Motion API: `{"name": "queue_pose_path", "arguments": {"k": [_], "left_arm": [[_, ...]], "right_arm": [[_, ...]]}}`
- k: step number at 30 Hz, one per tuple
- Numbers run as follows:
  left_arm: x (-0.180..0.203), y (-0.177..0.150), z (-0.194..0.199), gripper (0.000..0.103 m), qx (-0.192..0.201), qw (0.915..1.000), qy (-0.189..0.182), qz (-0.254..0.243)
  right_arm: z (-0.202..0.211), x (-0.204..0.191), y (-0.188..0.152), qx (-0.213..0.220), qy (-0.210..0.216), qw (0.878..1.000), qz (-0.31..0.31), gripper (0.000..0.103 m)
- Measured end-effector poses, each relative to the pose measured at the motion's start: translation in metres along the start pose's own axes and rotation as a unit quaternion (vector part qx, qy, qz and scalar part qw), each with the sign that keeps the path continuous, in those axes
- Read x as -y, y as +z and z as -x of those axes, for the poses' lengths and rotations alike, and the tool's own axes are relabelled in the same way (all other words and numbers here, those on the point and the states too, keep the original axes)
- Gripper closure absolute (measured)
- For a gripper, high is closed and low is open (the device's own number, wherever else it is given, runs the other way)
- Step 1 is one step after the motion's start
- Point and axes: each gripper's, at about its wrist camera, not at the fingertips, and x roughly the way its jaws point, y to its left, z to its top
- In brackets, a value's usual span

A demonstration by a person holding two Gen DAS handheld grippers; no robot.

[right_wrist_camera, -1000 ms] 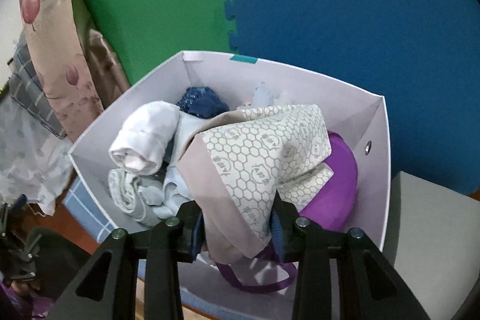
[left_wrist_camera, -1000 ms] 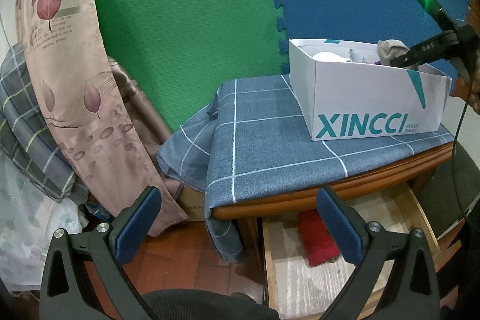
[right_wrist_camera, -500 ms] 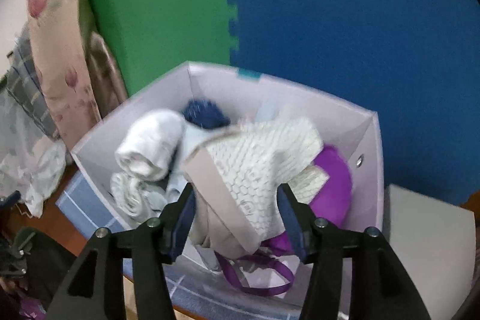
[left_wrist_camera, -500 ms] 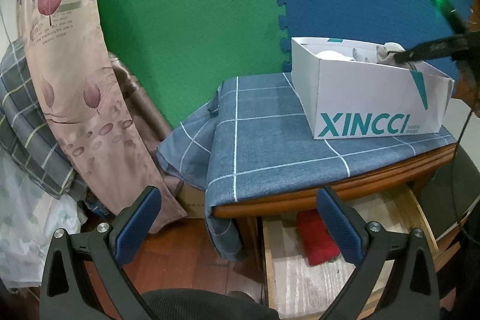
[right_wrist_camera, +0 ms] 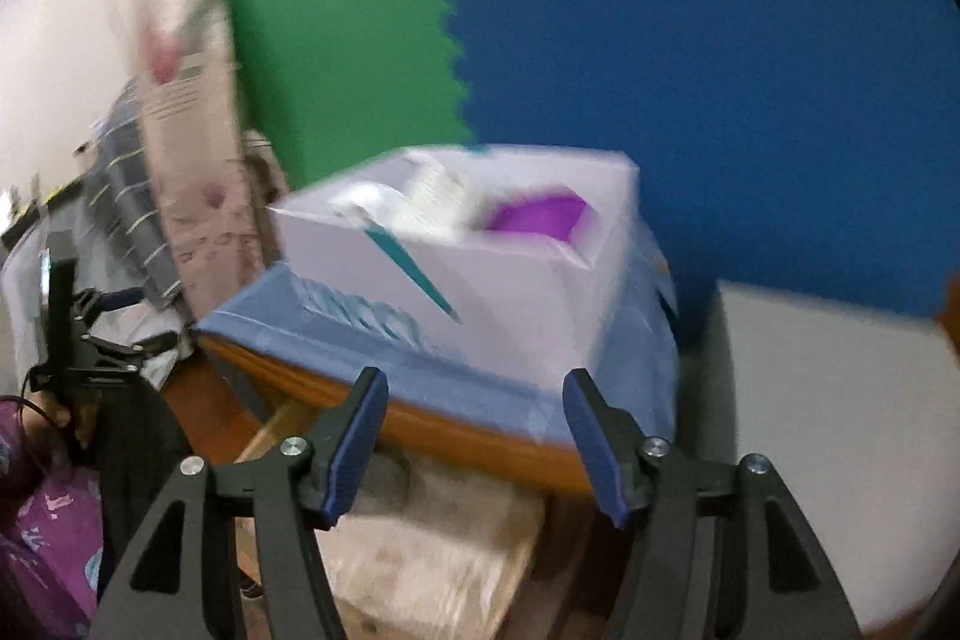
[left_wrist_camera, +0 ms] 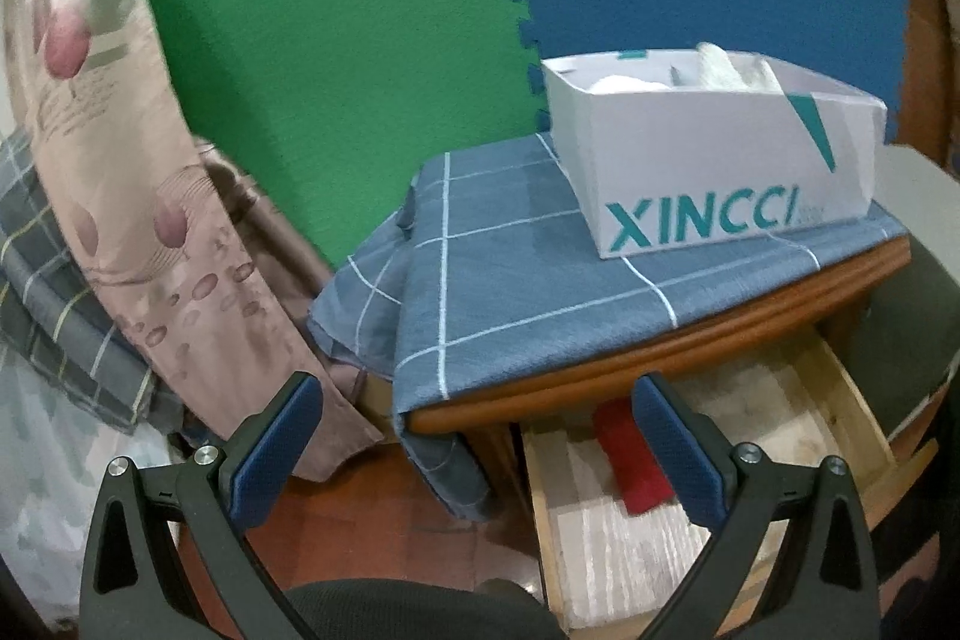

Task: Take underwear out of drawer
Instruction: 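Withdraw the open right gripper from the shoebox, then lower the left gripper into the drawer toward the red sock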

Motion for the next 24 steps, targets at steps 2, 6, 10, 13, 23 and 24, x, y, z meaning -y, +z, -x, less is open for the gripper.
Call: {"name": "queue_pose_path", "arguments": {"k": [2,6,10,13,23,24], "left_arm": [[0.009,-0.001,-0.001,0.000,-0.004,0.9997,-0.003,-0.022],[0.034,-0.005,-0.005,0.000,-0.019,0.9964,-0.024,-0.079],[0.076,-0.013,-0.017,0.000,-0.046,0.9864,-0.037,-0.153],[0.110,-0.023,-0.035,0.000,-0.081,0.9762,-0.041,-0.197],[0.143,-0.043,-0.104,0.002,-0.185,0.9744,-0.058,-0.113],[0.138,-0.043,-0.108,0.003,-0.191,0.9766,-0.063,-0.078]], "right_arm": [[0.000,0.025,-0.019,-0.009,-0.012,0.999,-0.049,0.041],[0.003,0.062,-0.037,0.001,-0.011,0.991,-0.134,0.041],[0.002,0.063,-0.038,0.010,-0.002,0.991,-0.135,0.041],[0.001,0.055,-0.039,0.008,0.002,0.993,-0.121,0.041],[0.013,0.066,-0.044,0.025,0.031,0.989,-0.144,0.040],[0.013,0.065,-0.044,0.025,0.034,0.989,-0.144,0.040]]}}
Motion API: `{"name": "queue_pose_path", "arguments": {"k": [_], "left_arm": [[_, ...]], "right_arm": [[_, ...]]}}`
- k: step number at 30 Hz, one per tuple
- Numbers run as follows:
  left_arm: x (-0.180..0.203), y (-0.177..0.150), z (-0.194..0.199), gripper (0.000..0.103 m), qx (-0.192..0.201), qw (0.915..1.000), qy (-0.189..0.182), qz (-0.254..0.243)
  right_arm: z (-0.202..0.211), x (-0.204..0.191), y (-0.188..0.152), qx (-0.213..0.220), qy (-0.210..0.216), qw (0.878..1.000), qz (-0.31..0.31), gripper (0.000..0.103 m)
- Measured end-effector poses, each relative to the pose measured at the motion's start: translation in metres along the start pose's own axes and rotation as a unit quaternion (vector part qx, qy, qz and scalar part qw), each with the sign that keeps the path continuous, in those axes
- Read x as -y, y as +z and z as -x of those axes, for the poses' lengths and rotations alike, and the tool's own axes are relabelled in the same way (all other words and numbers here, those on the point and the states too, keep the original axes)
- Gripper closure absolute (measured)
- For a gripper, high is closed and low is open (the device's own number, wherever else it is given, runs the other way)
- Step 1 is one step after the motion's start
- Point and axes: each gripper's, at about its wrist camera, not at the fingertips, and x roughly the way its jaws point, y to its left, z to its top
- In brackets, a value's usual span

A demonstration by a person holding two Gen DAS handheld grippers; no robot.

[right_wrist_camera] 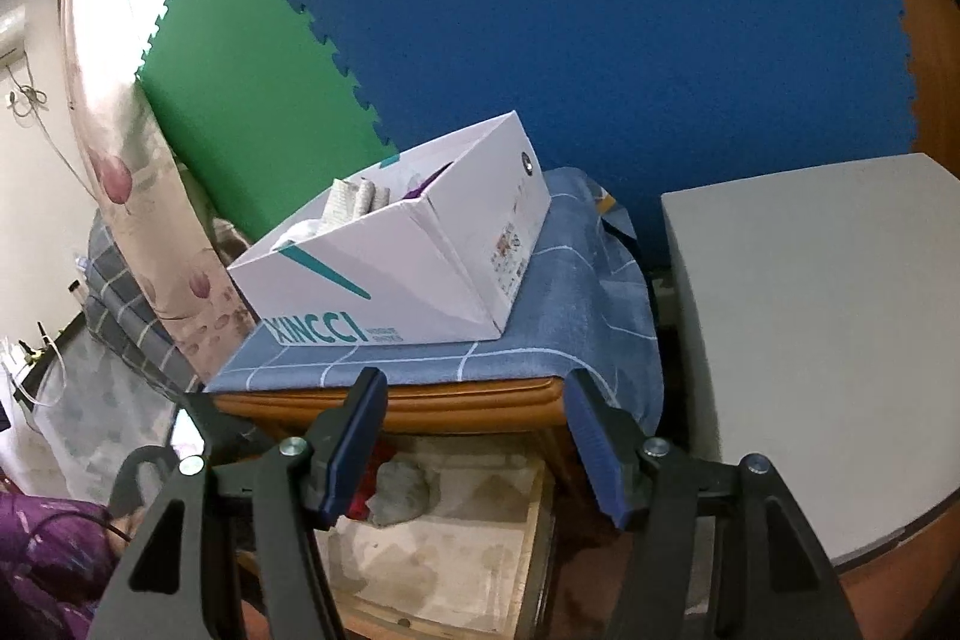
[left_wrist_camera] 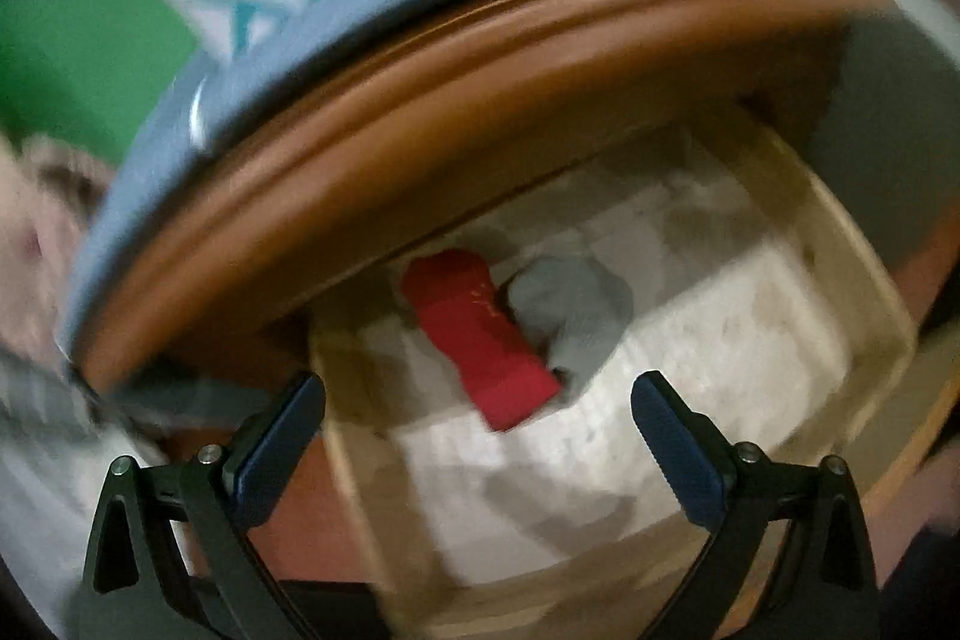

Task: Take underwear out of drawer
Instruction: 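Lower the left gripper into the drawer toward the red sock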

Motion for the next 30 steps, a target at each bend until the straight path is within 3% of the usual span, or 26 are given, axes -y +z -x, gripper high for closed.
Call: {"name": "queue_pose_path", "arguments": {"k": [3,6,9,13,18,20,21,22,24,25,30], "left_arm": [[-0.021,-0.002,-0.015,0.005,-0.020,0.9909,-0.048,0.124],[-0.037,-0.013,-0.039,0.009,-0.067,0.9692,-0.061,0.229],[-0.048,-0.029,-0.065,0.019,-0.117,0.9350,-0.083,0.324],[-0.059,-0.041,-0.081,0.025,-0.147,0.8916,-0.098,0.417],[-0.058,-0.048,-0.089,0.024,-0.170,0.8606,-0.096,0.470],[-0.059,-0.052,-0.092,0.023,-0.173,0.8391,-0.098,0.506],[-0.060,-0.056,-0.093,0.022,-0.170,0.8228,-0.102,0.533],[-0.062,-0.063,-0.096,0.021,-0.162,0.7940,-0.108,0.576],[-0.064,-0.070,-0.097,0.021,-0.155,0.7671,-0.094,0.615],[-0.064,-0.070,-0.097,0.021,-0.148,0.7646,-0.078,0.622],[-0.058,-0.059,-0.106,0.021,-0.139,0.7749,-0.062,0.614]], "right_arm": [[0.000,-0.002,-0.001,-0.002,0.008,1.000,0.003,0.040],[0.001,-0.001,-0.001,-0.002,0.016,1.000,0.003,0.040],[0.004,0.001,-0.002,0.001,0.024,1.000,0.000,0.040],[0.008,0.007,-0.002,0.006,0.038,0.999,-0.012,0.040],[0.012,0.012,-0.003,0.011,0.052,0.998,-0.023,0.040],[0.012,0.013,-0.003,0.011,0.055,0.998,-0.025,0.040],[0.012,0.013,-0.003,0.010,0.057,0.998,-0.026,0.040],[0.012,0.013,-0.003,0.009,0.058,0.998,-0.026,0.040],[0.013,0.013,-0.004,0.008,0.062,0.998,-0.025,0.040],[0.013,0.012,-0.004,0.008,0.062,0.998,-0.023,0.040],[0.014,0.012,-0.005,0.008,0.065,0.998,-0.016,0.040]]}}
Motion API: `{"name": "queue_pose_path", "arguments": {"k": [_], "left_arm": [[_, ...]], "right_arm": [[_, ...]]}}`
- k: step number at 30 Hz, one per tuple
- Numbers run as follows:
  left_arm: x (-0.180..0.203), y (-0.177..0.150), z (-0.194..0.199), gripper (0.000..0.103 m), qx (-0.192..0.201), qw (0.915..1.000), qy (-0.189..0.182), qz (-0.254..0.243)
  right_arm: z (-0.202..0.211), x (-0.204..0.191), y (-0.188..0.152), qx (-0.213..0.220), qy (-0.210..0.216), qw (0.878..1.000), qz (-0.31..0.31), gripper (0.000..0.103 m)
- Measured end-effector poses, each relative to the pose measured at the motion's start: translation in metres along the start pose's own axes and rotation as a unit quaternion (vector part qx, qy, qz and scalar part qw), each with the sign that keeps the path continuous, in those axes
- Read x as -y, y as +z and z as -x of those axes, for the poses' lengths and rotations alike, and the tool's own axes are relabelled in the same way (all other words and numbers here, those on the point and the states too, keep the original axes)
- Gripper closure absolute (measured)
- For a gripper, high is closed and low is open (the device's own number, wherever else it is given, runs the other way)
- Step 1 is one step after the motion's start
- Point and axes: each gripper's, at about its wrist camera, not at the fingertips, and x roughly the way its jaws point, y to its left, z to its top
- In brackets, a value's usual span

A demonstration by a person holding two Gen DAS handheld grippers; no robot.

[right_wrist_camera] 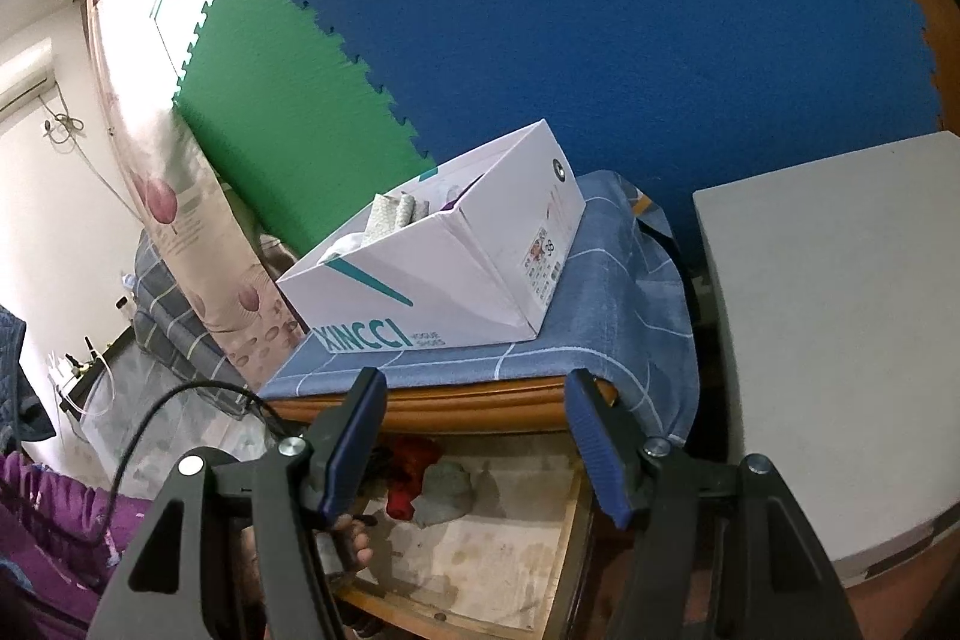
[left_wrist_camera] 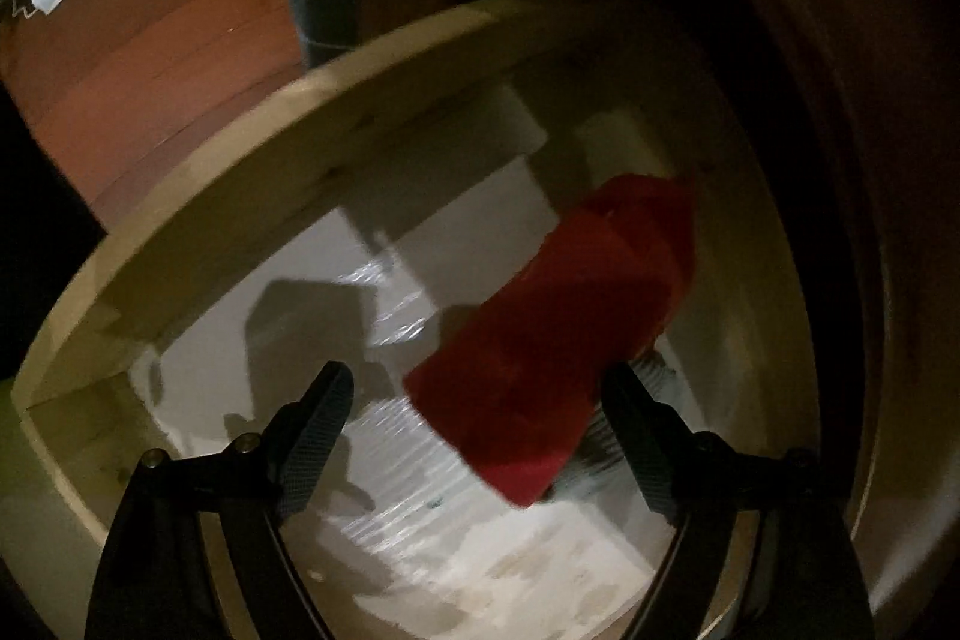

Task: Take underwear out of drawer
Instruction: 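Lower the left gripper into the drawer toward the red sock, then close the left gripper on the red sock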

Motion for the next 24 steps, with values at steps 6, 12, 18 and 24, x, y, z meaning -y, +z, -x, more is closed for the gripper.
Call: {"name": "queue_pose_path", "arguments": {"k": [6,12,18,24], "left_arm": [[0.003,-0.004,-0.014,0.017,0.018,0.9996,0.017,0.009],[0.003,-0.013,-0.018,0.018,0.035,0.9993,0.015,-0.003],[-0.003,-0.018,-0.013,0.065,0.009,0.9999,-0.004,0.008],[-0.026,-0.039,-0.002,0.071,-0.042,0.9952,-0.035,0.081]], "right_arm": [[-0.001,-0.001,-0.001,-0.004,0.005,1.000,0.004,0.040],[-0.006,-0.002,-0.002,-0.013,0.000,1.000,0.011,0.040],[-0.006,-0.003,-0.003,-0.014,-0.002,1.000,0.014,0.040],[-0.005,-0.001,-0.004,-0.013,-0.010,1.000,0.012,0.040]]}}
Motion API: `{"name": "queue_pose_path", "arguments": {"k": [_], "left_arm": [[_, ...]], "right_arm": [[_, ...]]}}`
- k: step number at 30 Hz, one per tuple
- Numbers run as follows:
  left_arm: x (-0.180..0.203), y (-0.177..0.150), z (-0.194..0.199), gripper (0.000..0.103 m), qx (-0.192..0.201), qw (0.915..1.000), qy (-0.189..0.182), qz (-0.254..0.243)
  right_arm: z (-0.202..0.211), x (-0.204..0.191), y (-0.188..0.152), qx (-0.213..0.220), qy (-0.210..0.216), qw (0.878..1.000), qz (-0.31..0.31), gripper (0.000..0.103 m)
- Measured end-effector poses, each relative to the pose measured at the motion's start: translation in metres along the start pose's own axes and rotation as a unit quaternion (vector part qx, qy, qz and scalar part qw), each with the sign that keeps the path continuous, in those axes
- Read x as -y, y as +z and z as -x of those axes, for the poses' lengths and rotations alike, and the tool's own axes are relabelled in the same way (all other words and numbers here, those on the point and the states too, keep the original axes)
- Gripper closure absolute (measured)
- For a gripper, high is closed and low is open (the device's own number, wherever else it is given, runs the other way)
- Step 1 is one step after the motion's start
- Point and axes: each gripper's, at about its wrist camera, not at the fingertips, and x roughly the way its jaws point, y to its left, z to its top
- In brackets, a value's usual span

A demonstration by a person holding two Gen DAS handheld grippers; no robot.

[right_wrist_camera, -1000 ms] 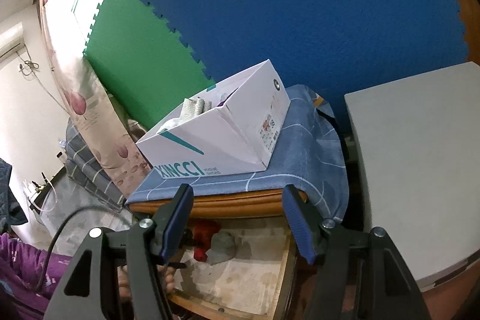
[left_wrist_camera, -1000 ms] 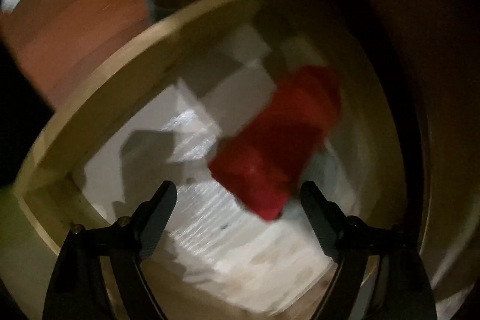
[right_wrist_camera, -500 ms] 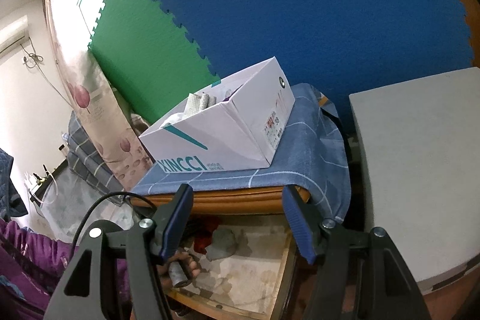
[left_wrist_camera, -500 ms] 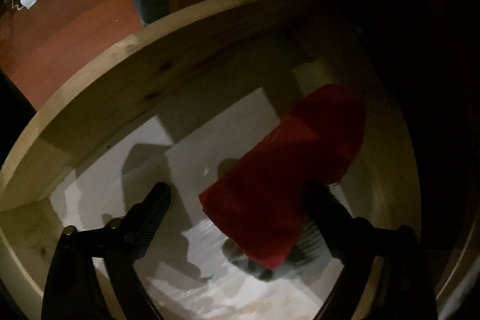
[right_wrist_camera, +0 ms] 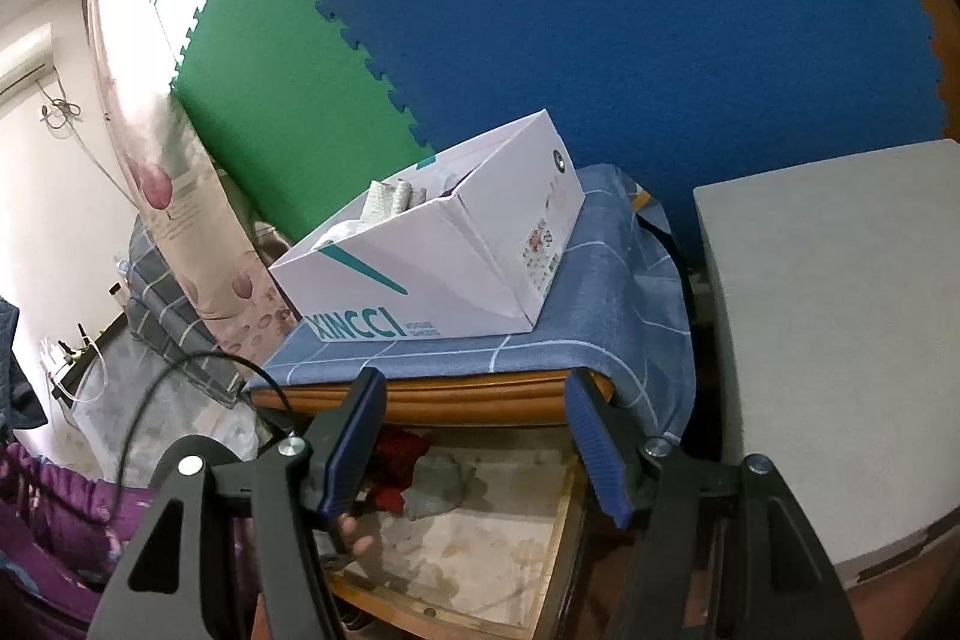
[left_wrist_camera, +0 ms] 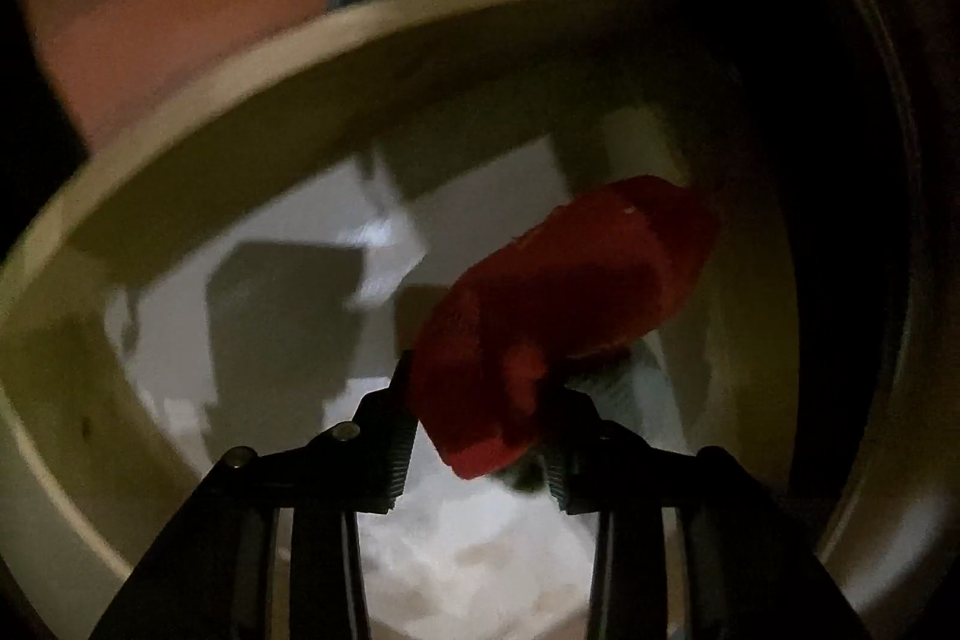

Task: Take underwear out of drawer
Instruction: 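Close the left gripper on the red sock, then lift the red sock with the left gripper and release it into the shoebox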

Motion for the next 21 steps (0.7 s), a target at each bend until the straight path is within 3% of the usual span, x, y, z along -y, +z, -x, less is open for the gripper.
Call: {"name": "queue_pose_path", "arguments": {"k": [6,11,16,18,21], "left_arm": [[-0.005,-0.018,0.016,0.071,-0.030,0.9992,-0.025,-0.007],[-0.001,-0.013,0.032,0.071,-0.055,0.9976,-0.037,-0.021],[-0.004,-0.021,0.046,0.071,-0.083,0.9940,-0.047,-0.054],[0.001,0.008,0.060,0.071,-0.086,0.9932,-0.051,-0.061],[0.000,0.003,0.064,0.071,-0.094,0.9913,-0.057,-0.073]], "right_arm": [[-0.002,-0.005,-0.001,-0.004,-0.009,1.000,0.011,0.040],[-0.006,-0.009,-0.003,-0.012,-0.021,0.999,0.023,0.039],[-0.009,-0.012,-0.003,-0.017,-0.028,0.999,0.033,0.032],[-0.011,-0.013,-0.003,-0.019,-0.031,0.999,0.037,0.032],[-0.013,-0.015,-0.003,-0.023,-0.035,0.998,0.042,0.032]]}}
